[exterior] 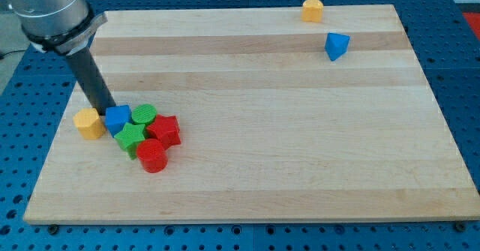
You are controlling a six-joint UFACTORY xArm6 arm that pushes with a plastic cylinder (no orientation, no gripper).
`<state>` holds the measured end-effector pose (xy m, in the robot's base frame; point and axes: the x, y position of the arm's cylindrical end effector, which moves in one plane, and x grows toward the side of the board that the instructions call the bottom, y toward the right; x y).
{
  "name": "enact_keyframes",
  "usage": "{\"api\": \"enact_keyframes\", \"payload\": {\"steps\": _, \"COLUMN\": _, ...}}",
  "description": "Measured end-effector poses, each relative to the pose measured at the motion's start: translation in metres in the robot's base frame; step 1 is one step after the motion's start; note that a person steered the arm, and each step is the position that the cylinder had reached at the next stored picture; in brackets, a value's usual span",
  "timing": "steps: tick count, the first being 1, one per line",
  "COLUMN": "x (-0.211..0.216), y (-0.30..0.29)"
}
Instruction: Push the yellow hexagon left to the green star
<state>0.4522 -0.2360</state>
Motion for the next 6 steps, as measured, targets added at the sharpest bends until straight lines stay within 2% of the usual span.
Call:
{"api": "enact_keyframes", "payload": {"steps": 1, "x": 0.008, "y": -0.001}}
{"api": "enact_keyframes", "payload": {"steps": 2, "x": -0.02, "y": -0.043}}
{"api": "enact_keyframes", "payload": {"steps": 3, "x": -0.008, "y": -0.054}}
{"api": "enact_keyframes", "payload": {"steps": 4, "x": 0.029, "y": -0.052}}
{"api": "enact_keyframes", "payload": {"steps": 6, "x": 0.056, "y": 0.007}}
